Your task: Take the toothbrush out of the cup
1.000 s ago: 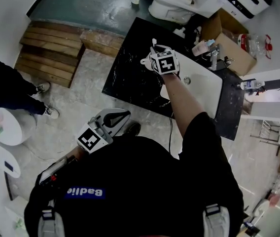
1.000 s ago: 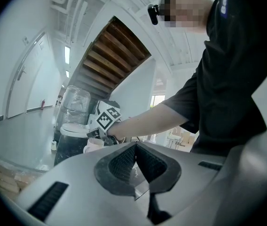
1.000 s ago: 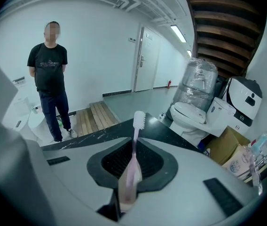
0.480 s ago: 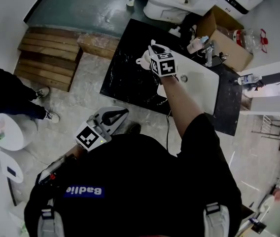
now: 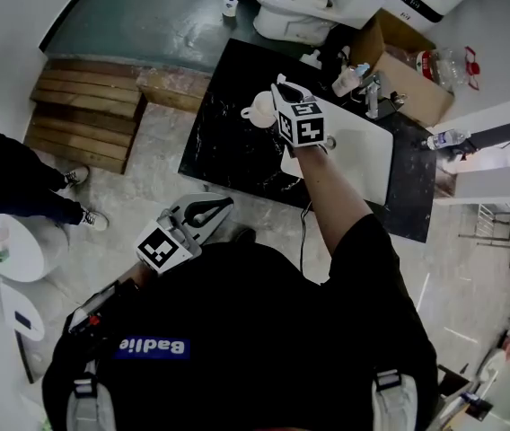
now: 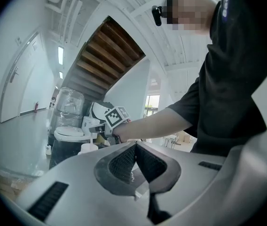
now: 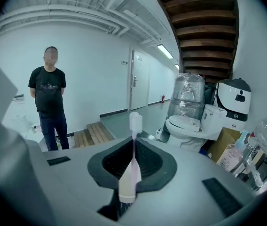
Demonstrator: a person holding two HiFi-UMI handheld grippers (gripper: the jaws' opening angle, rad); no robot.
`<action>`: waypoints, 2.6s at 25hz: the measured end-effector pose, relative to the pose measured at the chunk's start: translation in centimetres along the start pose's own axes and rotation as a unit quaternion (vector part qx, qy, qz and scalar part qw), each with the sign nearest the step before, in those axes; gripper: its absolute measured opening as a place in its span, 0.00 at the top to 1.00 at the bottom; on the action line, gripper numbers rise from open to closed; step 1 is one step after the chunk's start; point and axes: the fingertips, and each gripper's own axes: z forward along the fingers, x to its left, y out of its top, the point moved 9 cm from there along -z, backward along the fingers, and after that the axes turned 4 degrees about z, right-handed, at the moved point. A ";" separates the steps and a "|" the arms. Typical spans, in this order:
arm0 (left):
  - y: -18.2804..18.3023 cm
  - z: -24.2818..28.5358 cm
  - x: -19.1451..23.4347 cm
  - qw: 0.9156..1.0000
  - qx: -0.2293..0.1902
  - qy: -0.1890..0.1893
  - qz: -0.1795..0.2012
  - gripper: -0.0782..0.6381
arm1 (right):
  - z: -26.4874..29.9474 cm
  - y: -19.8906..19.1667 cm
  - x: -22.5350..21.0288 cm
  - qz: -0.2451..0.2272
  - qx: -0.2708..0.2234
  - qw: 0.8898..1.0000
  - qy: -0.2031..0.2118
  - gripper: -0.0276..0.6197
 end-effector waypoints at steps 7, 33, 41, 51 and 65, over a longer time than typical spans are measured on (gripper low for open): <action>0.4 0.4 -0.3 1.000 -0.002 -0.011 0.005 0.88 | -2.1 0.6 -0.4 0.004 -0.022 1.000 0.001 0.91; 0.6 1.0 -0.8 0.999 0.007 -0.041 0.017 0.88 | -8.9 0.8 1.6 0.028 -0.088 0.995 0.023 0.91; 0.7 1.1 -1.0 0.999 0.007 -0.048 0.024 0.88 | -10.7 -0.2 2.7 0.021 -0.089 0.995 0.029 0.92; 0.8 1.1 -1.2 0.999 0.004 -0.048 0.015 0.88 | -13.1 -2.6 4.5 0.025 -0.084 0.996 0.034 0.91; 0.8 1.6 -1.9 0.998 0.004 -0.060 0.020 0.88 | -16.9 -4.6 8.7 0.017 -0.082 0.994 0.064 0.92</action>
